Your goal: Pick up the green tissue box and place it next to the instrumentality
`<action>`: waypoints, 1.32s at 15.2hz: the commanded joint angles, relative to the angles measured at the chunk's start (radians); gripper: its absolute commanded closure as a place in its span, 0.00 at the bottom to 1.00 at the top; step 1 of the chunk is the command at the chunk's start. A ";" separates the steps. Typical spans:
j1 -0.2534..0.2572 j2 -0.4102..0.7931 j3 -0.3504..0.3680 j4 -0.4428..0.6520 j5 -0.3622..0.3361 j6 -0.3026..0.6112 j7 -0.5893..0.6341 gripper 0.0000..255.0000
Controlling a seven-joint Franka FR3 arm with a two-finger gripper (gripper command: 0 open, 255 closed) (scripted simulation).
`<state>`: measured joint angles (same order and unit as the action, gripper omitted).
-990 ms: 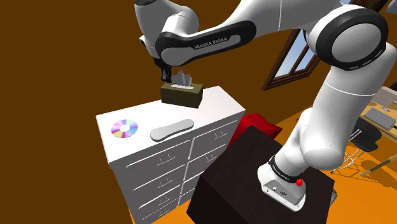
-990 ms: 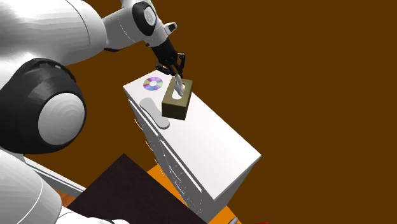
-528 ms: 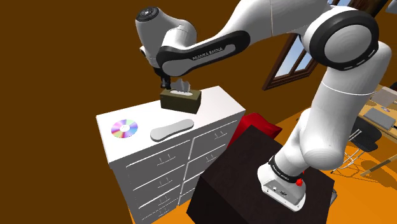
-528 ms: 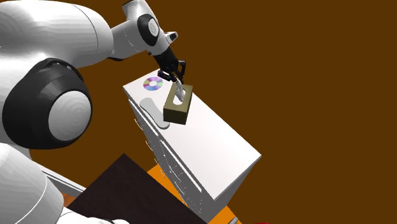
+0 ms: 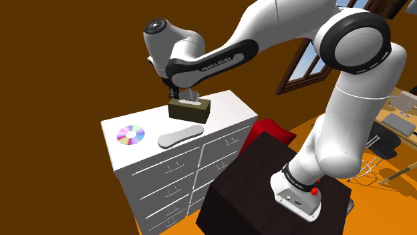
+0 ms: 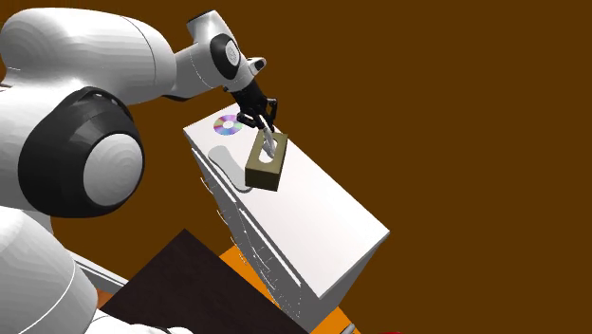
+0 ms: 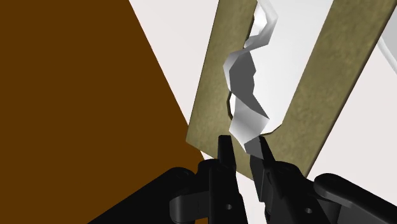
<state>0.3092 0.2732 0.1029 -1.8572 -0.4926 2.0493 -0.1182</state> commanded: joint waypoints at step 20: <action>0.022 -0.037 0.019 0.066 0.026 -0.108 -0.016 0.00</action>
<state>0.3315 0.2364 0.1219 -1.7908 -0.4666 1.9421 -0.1339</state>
